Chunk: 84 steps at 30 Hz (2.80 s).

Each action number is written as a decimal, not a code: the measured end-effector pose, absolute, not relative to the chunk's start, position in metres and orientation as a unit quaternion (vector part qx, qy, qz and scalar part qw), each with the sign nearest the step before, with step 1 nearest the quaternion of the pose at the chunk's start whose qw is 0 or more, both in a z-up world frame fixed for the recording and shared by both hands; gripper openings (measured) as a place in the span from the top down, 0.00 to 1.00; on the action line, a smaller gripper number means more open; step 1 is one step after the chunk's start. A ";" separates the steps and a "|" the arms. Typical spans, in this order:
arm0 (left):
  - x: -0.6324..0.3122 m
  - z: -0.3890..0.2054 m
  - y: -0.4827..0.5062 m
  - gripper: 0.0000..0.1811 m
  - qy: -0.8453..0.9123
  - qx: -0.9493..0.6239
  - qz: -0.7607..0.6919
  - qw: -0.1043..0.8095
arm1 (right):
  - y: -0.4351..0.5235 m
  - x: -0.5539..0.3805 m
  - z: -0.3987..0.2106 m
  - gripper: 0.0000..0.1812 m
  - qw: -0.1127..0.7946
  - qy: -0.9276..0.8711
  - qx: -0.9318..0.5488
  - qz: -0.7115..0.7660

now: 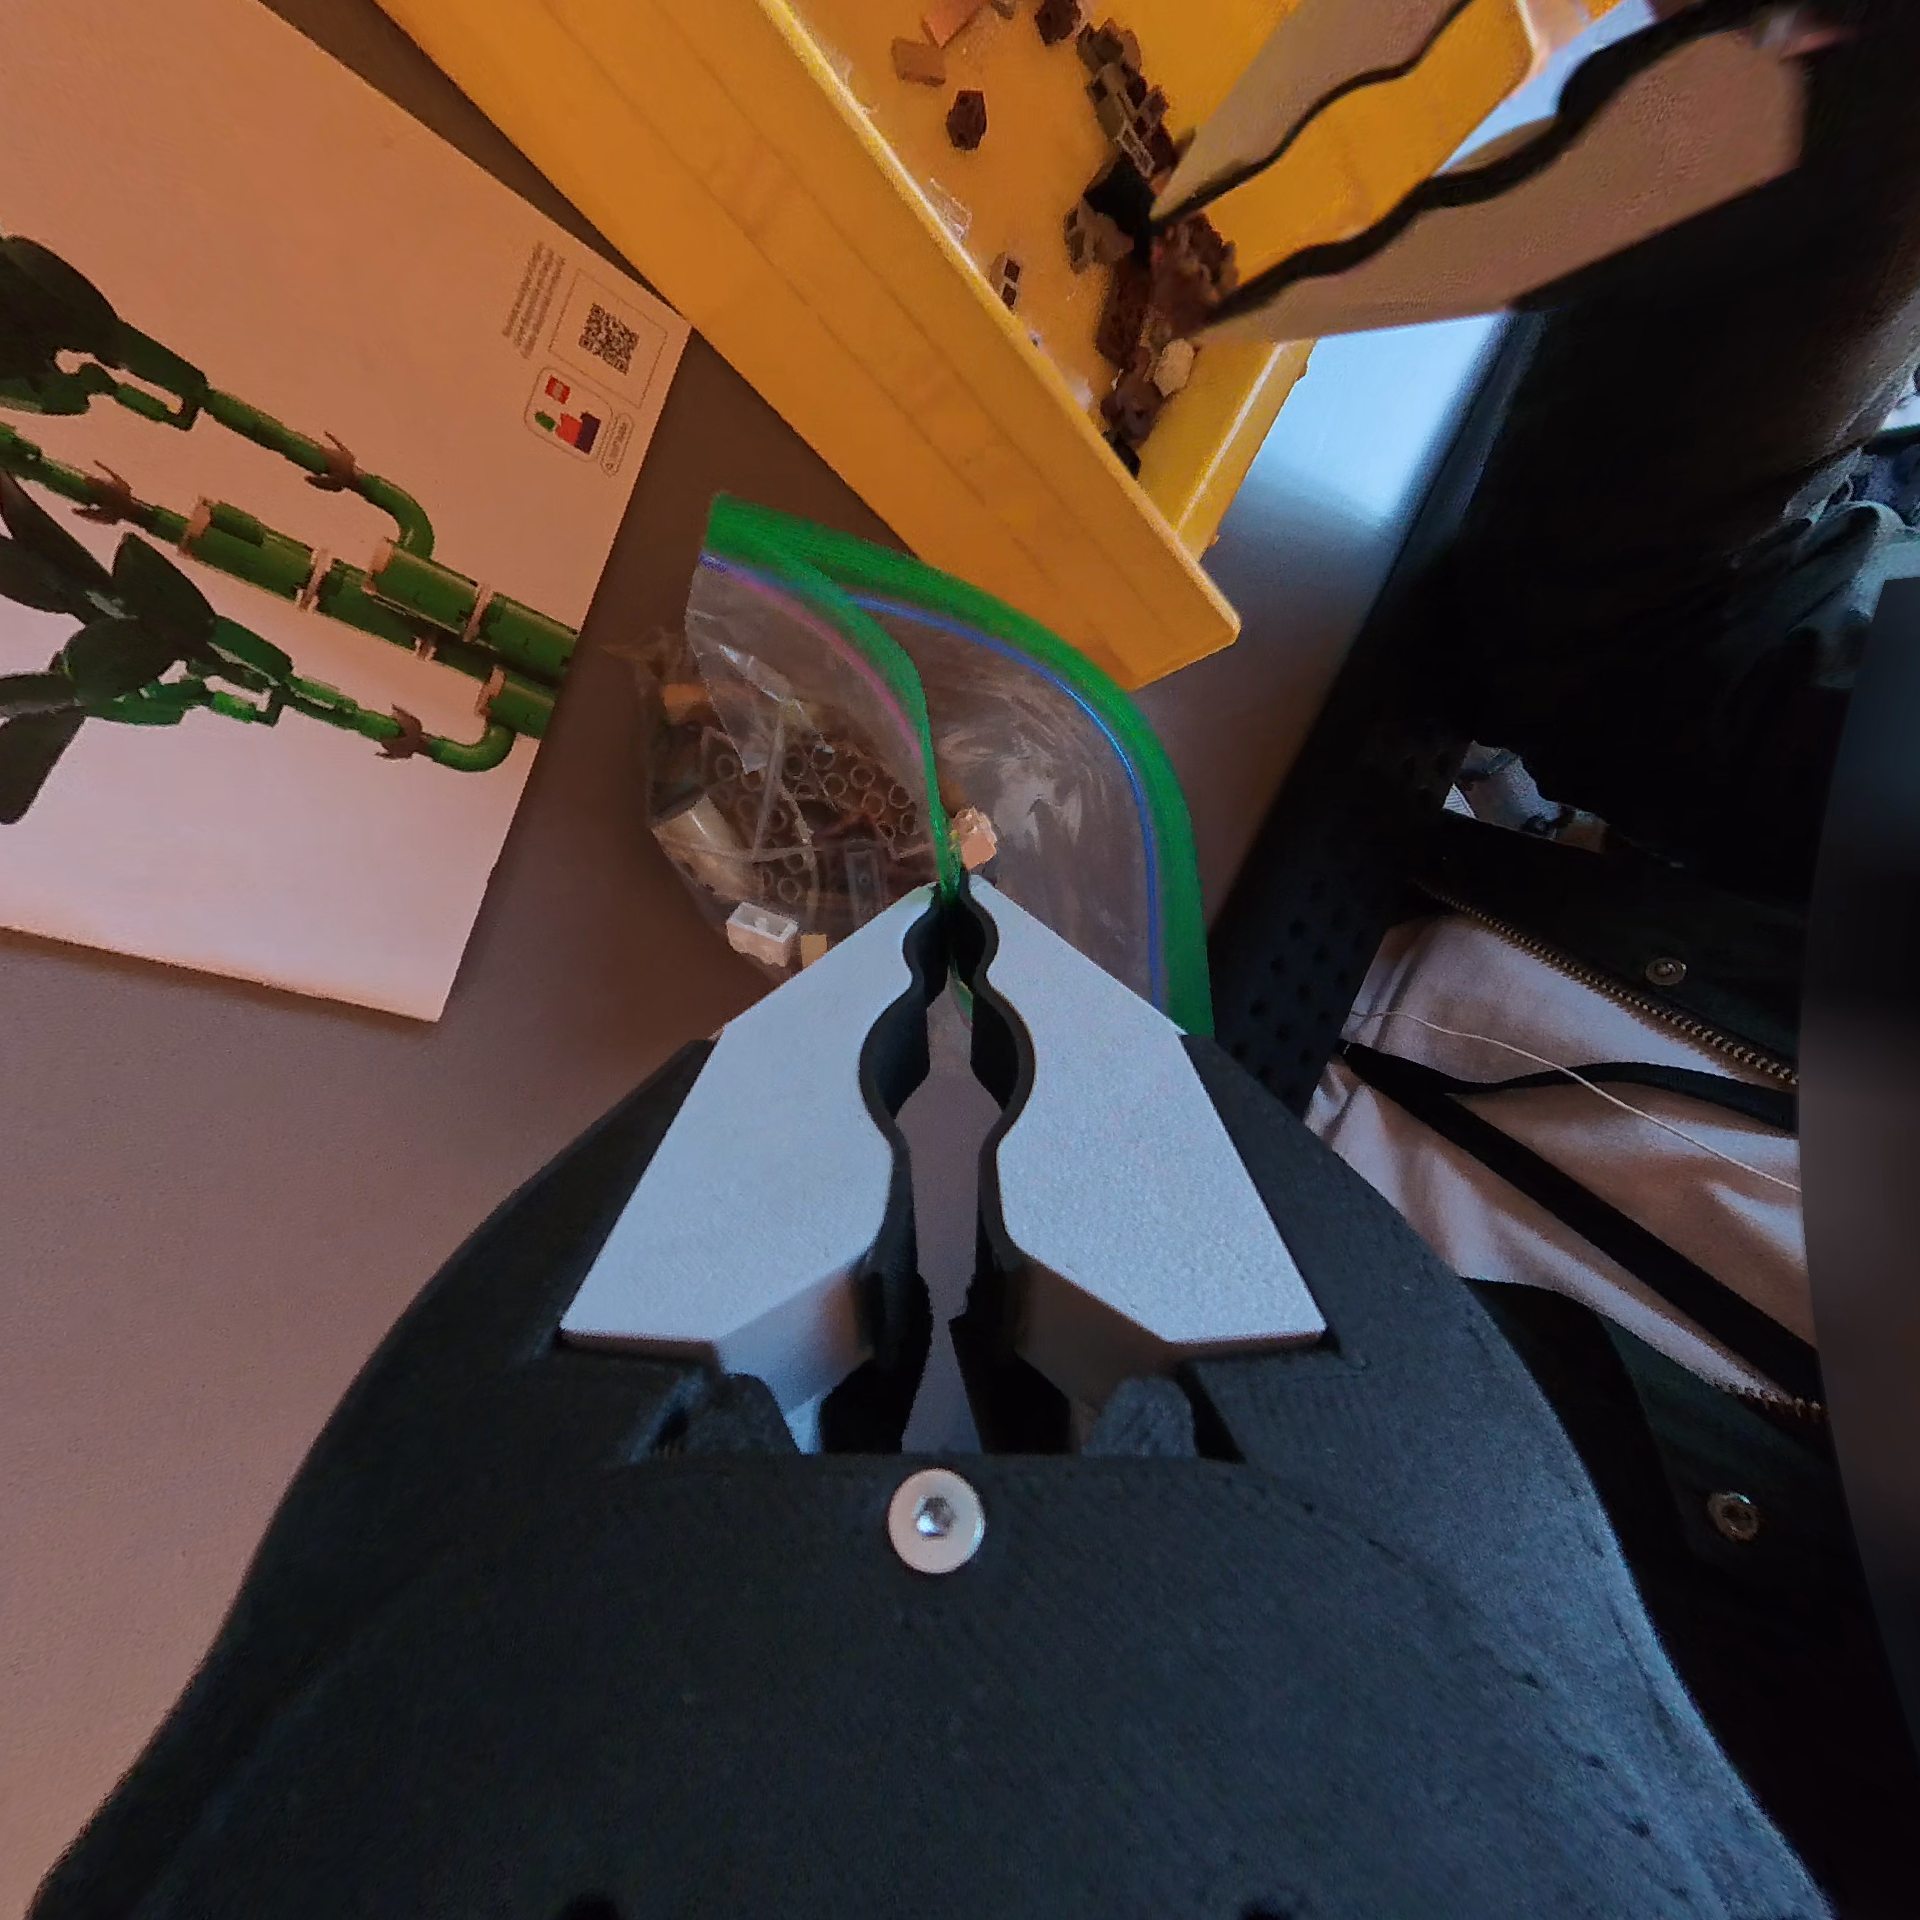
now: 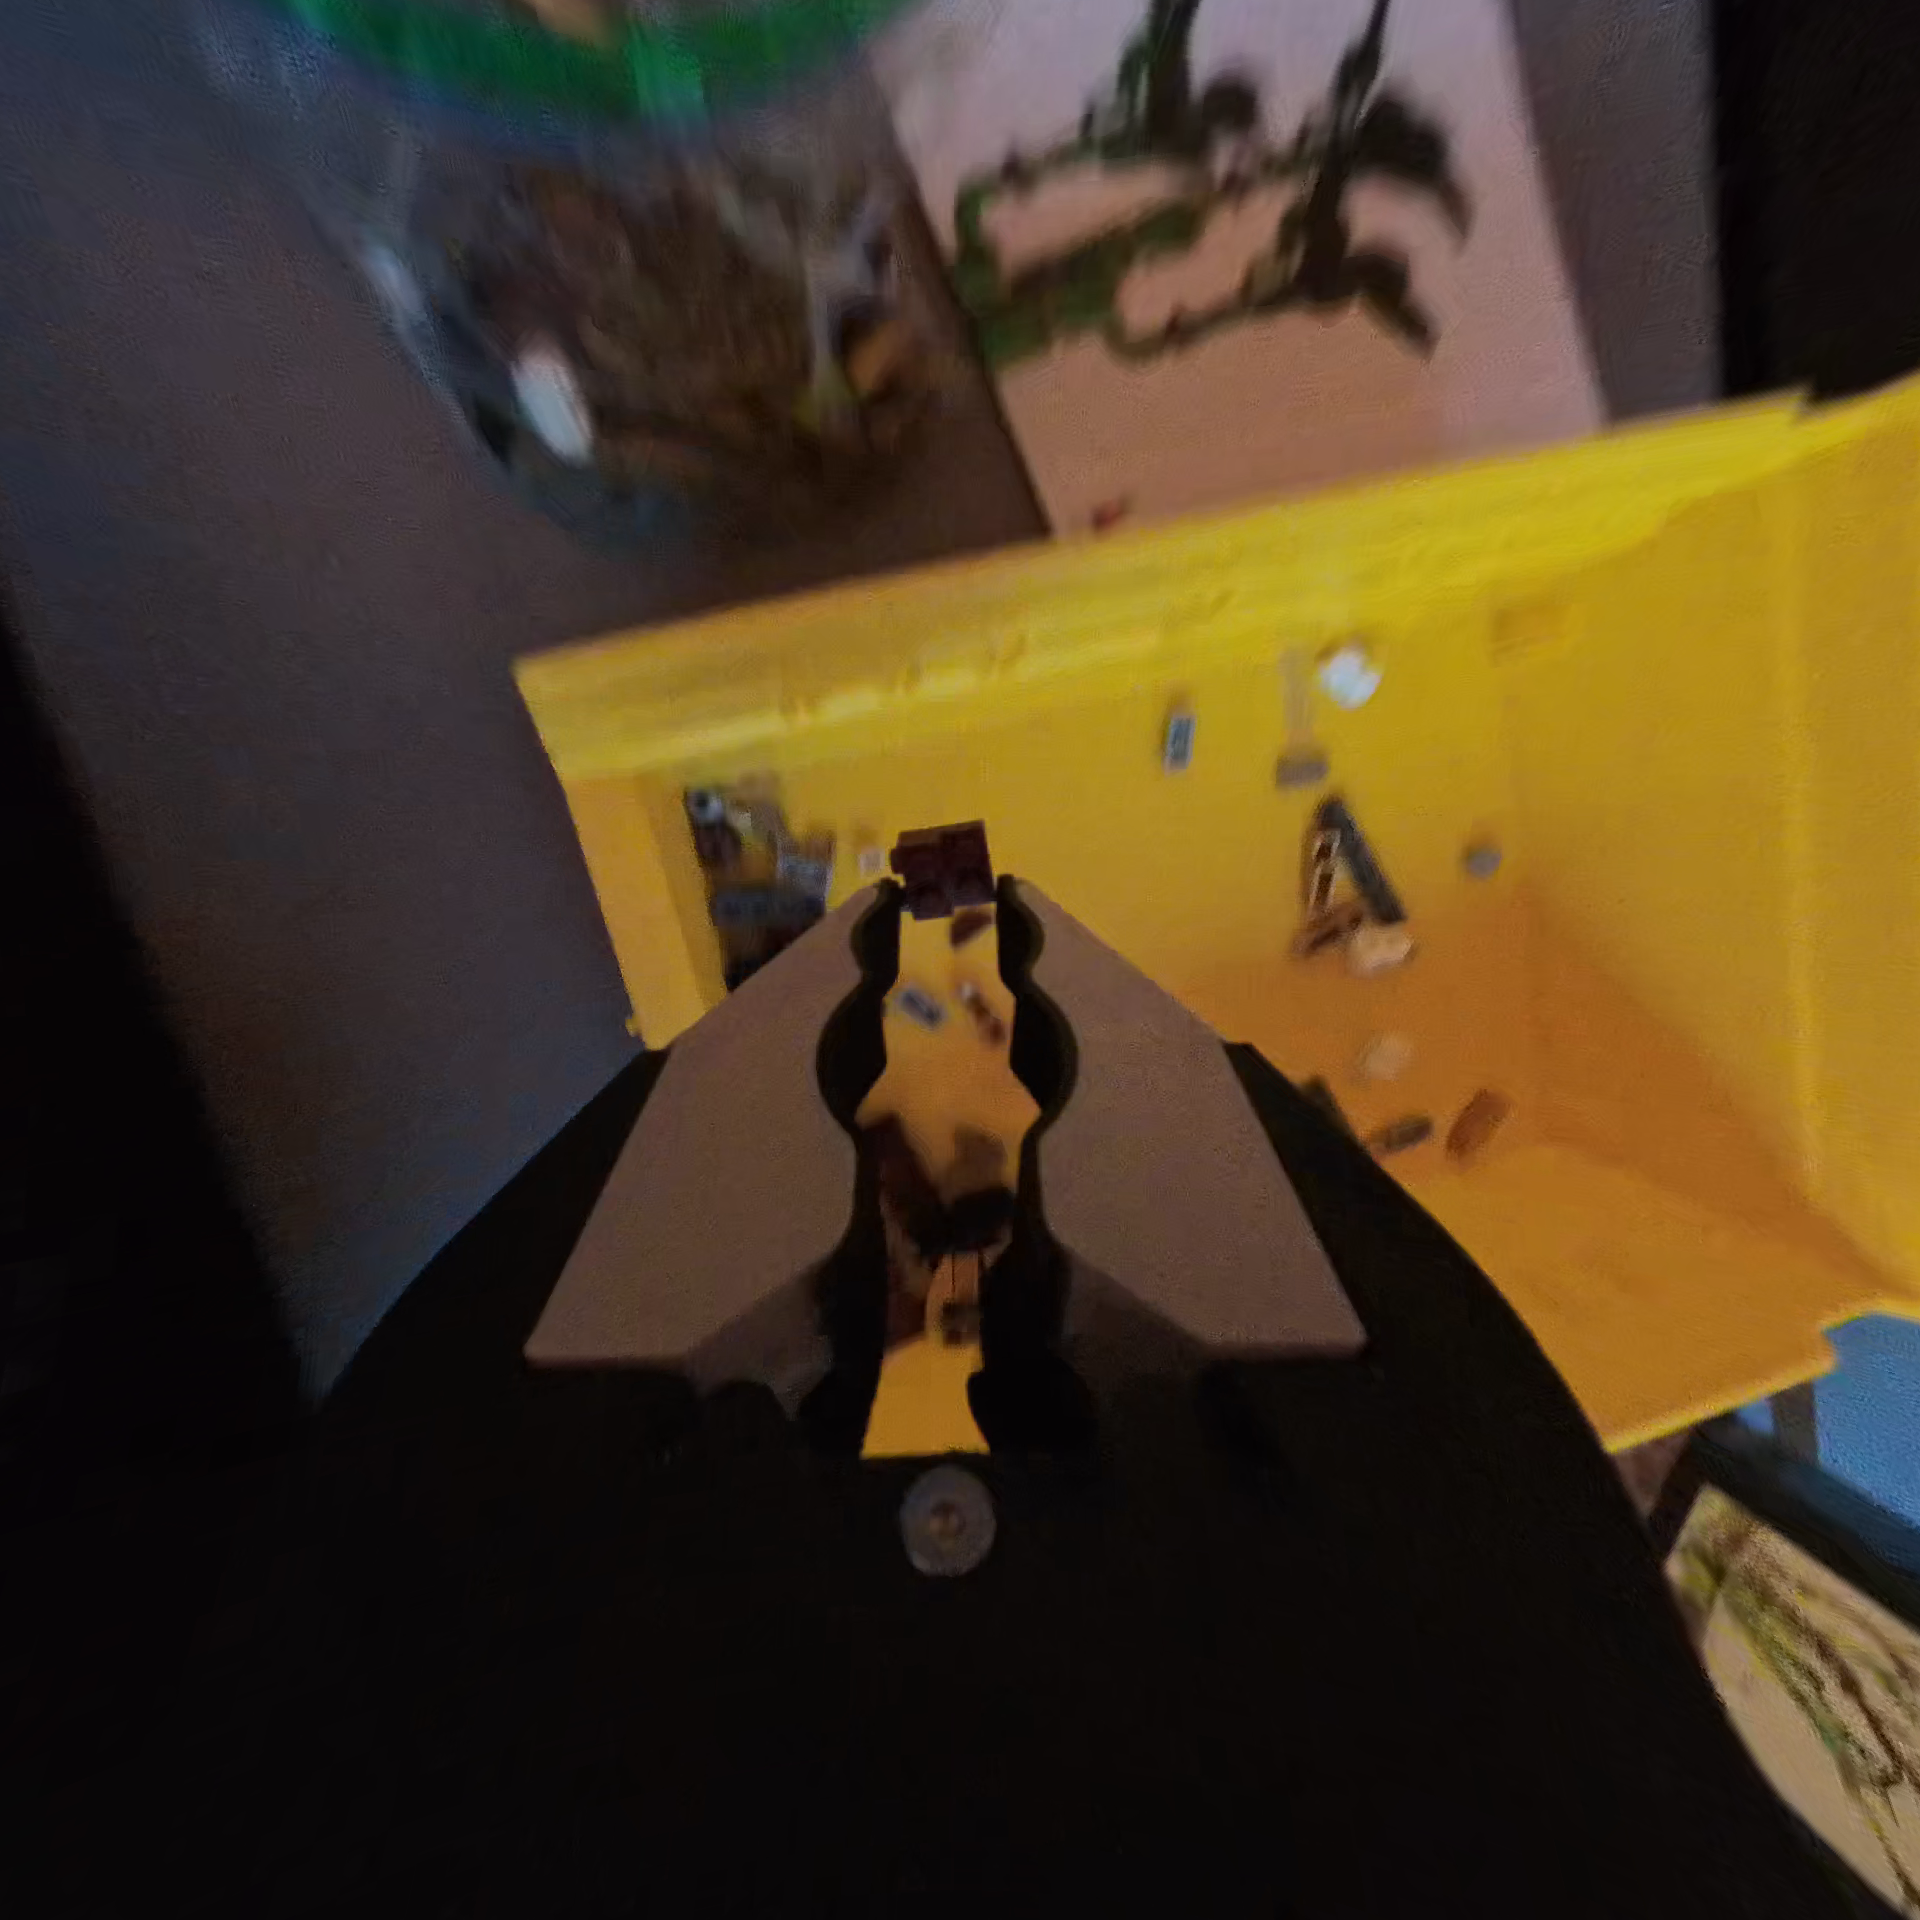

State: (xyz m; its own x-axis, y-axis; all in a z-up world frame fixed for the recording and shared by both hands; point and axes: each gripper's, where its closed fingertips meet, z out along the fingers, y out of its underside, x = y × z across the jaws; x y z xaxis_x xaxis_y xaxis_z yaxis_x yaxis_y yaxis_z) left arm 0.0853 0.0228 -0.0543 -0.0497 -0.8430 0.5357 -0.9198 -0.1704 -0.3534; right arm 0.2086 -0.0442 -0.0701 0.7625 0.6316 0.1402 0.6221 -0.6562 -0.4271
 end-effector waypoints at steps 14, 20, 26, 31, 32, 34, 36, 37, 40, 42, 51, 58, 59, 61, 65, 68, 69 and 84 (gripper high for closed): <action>0.085 -0.054 0.022 1.00 -0.640 0.688 0.337 0.058 | 0.004 0.134 -0.016 0.85 0.414 -0.344 -0.838 0.086; 0.084 -0.056 0.021 1.00 -0.641 0.688 0.334 0.063 | -0.059 0.209 -0.116 0.82 0.147 -0.338 -0.927 0.071; 0.084 -0.057 0.021 1.00 -0.642 0.688 0.332 0.067 | -0.080 0.219 -0.158 0.86 0.045 -0.366 -0.928 0.056; 0.083 -0.057 0.021 1.00 -0.642 0.688 0.331 0.066 | -0.085 0.223 -0.161 0.90 0.019 -0.373 -0.926 0.046; 0.083 -0.057 0.021 1.00 -0.643 0.688 0.331 0.066 | -0.087 0.229 -0.160 0.90 0.015 -0.373 -0.927 0.032; 0.083 -0.057 0.021 1.00 -0.643 0.688 0.331 0.066 | -0.083 0.230 -0.148 0.90 0.043 -0.370 -0.927 0.034; 0.083 -0.057 0.020 1.00 -0.643 0.687 0.332 0.066 | -0.068 0.228 -0.126 0.90 0.109 -0.366 -0.924 0.023; 0.084 -0.057 0.020 1.00 -0.643 0.687 0.332 0.066 | -0.056 0.224 -0.108 0.90 0.159 -0.365 -0.917 0.017; 0.086 -0.059 0.017 1.00 -0.646 0.684 0.331 0.070 | -0.021 0.176 -0.035 0.90 0.352 -0.366 -0.859 0.060; 0.087 -0.060 0.015 1.00 -0.648 0.683 0.330 0.072 | -0.011 0.129 0.010 0.91 0.469 -0.368 -0.791 0.139; 0.087 -0.058 0.020 1.00 -0.643 0.687 0.334 0.063 | 0.005 0.102 -0.018 0.85 0.442 -0.373 -0.803 0.144; 0.085 -0.057 0.021 1.00 -0.641 0.688 0.333 0.065 | -0.048 0.195 -0.093 0.85 0.223 -0.352 -0.904 0.098; 0.085 -0.058 0.020 1.00 -0.642 0.688 0.333 0.066 | -0.057 0.199 -0.109 0.83 0.176 -0.349 -0.915 0.102; 0.085 -0.059 0.020 1.00 -0.643 0.687 0.331 0.068 | -0.073 0.199 -0.134 0.81 0.103 -0.356 -0.923 0.107; 0.085 -0.060 0.020 1.00 -0.643 0.688 0.330 0.070 | -0.078 0.199 -0.155 0.80 0.056 -0.354 -0.929 0.096; 0.085 -0.059 0.020 1.00 -0.643 0.688 0.330 0.069 | -0.081 0.199 -0.160 0.84 0.038 -0.352 -0.931 0.094; 0.084 -0.059 0.020 1.00 -0.643 0.688 0.330 0.069 | -0.082 0.199 -0.160 0.85 0.034 -0.351 -0.931 0.095; 0.085 -0.060 0.018 1.00 -0.645 0.686 0.330 0.071 | -0.039 0.200 -0.072 0.96 0.261 -0.365 -0.893 0.039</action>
State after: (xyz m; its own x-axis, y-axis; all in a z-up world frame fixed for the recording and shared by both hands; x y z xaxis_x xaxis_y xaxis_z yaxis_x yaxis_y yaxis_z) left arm 0.0852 0.0184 -0.0597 -0.0487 -0.8376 0.5442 -0.9312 -0.1590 -0.3280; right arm 0.2002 -0.0389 -0.0724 0.7305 0.6720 0.1216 0.6316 -0.5970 -0.4946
